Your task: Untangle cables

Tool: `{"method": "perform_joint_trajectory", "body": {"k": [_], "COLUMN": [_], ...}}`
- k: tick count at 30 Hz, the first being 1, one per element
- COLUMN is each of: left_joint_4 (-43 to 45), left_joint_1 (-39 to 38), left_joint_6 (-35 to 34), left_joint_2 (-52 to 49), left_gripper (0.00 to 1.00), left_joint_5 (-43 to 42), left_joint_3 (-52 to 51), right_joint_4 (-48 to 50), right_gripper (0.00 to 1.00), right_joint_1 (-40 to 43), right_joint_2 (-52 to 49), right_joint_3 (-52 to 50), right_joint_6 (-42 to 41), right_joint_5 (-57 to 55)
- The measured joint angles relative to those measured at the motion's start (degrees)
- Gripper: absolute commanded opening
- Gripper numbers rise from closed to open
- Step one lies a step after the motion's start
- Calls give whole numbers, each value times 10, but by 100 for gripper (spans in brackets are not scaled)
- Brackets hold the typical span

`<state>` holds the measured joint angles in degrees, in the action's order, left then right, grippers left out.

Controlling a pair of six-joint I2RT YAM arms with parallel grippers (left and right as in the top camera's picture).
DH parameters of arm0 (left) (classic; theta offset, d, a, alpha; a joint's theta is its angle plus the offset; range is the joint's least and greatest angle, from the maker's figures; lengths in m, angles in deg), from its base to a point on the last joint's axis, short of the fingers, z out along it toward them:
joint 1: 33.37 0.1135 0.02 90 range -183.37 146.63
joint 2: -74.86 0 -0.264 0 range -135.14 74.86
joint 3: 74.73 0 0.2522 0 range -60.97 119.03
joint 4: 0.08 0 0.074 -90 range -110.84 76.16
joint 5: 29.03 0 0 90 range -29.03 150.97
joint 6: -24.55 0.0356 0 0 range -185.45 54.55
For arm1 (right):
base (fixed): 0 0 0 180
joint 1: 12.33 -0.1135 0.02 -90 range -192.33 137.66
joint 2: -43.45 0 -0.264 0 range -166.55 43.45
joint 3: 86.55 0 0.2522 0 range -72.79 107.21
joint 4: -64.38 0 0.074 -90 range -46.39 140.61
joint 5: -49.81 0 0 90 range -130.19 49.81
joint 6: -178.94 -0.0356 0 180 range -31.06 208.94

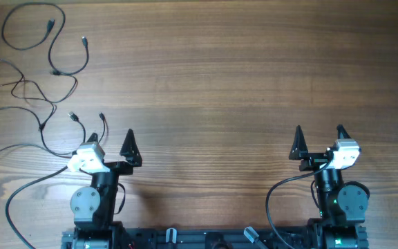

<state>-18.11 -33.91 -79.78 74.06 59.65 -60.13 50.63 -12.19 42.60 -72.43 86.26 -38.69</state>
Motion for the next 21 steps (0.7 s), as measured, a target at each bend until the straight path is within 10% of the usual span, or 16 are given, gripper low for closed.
{"method": "perform_joint_trajectory", "body": {"k": [21], "left_joint_4": [0], "left_joint_1": [-2], "left_joint_6": [130], "left_joint_2": [0], "left_gripper": [100], "left_joint_5": [16], "left_joint_3": [0], "right_joint_4": [0], "right_gripper": [100], "right_joint_1": [0], "right_joint_2": [0], "right_joint_3": [0], "right_joint_6": [0], "right_joint_5": [0]}}
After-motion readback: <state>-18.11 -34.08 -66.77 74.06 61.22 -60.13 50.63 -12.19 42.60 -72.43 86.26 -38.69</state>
